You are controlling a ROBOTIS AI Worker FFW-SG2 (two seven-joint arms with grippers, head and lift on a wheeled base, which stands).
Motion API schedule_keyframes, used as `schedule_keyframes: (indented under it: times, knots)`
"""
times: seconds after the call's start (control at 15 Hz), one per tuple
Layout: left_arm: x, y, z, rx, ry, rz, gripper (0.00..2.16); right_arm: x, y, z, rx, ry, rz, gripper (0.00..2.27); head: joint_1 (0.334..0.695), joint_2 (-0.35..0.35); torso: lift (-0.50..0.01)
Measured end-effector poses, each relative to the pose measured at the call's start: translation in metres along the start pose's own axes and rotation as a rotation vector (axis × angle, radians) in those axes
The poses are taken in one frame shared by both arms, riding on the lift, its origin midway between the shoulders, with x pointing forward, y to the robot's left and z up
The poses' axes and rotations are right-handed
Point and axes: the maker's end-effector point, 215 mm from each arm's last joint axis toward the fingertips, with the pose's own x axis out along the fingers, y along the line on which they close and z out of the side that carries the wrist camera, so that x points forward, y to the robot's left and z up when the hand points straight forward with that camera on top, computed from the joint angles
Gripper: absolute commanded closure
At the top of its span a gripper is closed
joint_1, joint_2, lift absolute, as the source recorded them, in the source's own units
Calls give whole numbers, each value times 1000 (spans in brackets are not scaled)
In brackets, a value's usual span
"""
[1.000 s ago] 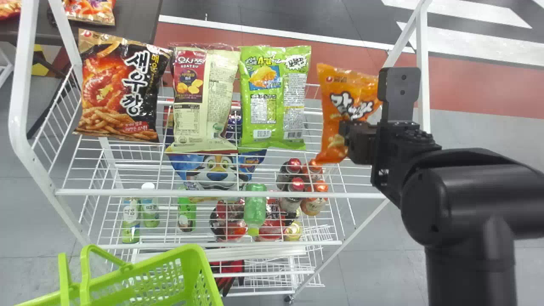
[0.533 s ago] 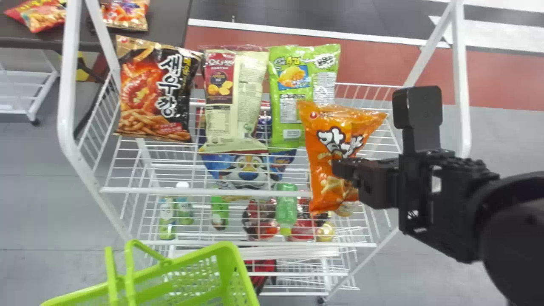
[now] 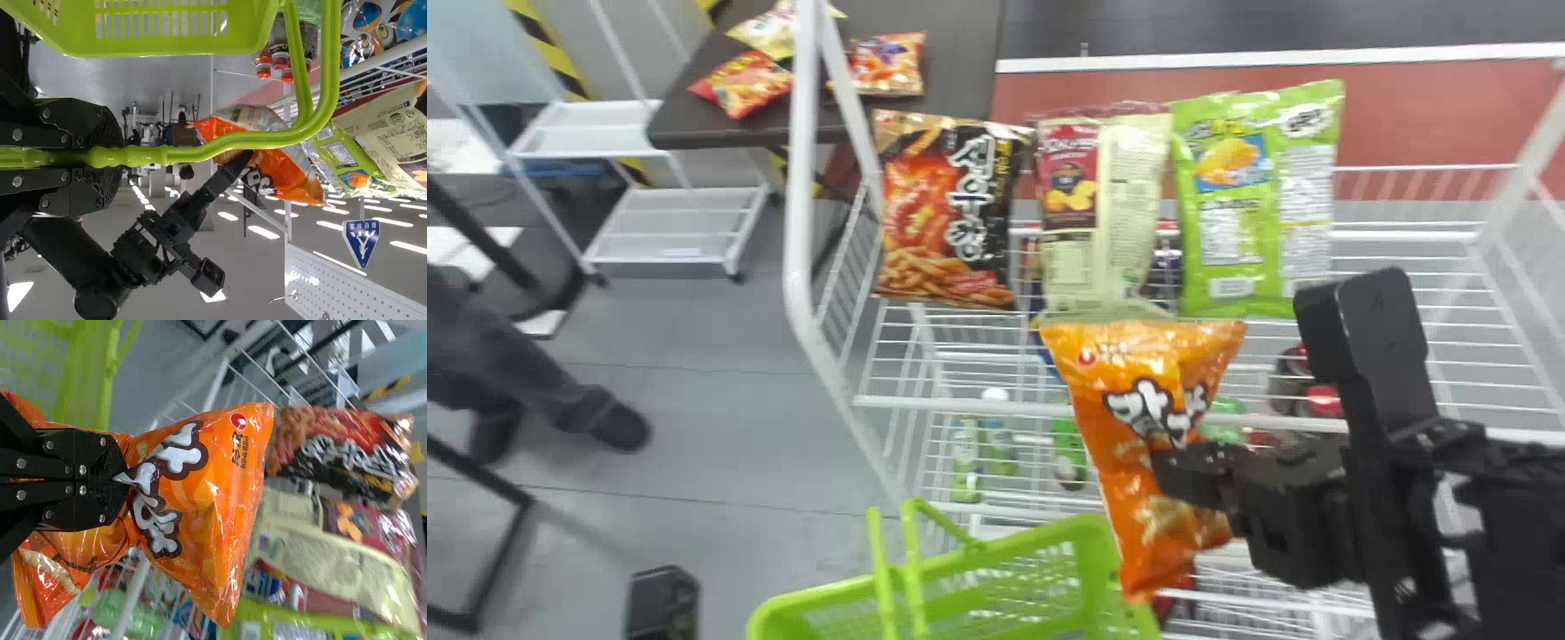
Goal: Hold basket handle with left hand then pick Gamjakkang with right hand and place into basket
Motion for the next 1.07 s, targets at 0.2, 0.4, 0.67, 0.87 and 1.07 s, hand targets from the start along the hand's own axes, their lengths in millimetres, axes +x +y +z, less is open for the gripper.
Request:
schedule_keyframes:
  times: [0.2, 0.4, 0.67, 0.87, 1.07]
  knots:
    - [1, 0, 0, 0, 0, -3, 2145, 23, 43, -36, -21, 96, 96, 2229, 695, 350, -18]
    - [0, -1, 0, 1, 1, -4, 2145, 45, 75, -83, -22, 217, 175, 2169, 695, 350, -18]
    - [1, -4, 1, 3, 2, -14, 2145, 57, 107, -124, -25, 312, 243, 12, 695, 350, -18]
    - [1, -5, 2, 7, 2, -16, 2145, 60, 115, -123, -12, 291, 272, 46, 695, 350, -18]
    - [1, -5, 2, 8, 3, -17, 2145, 62, 121, -106, 36, 215, 326, 63, 695, 350, -18]
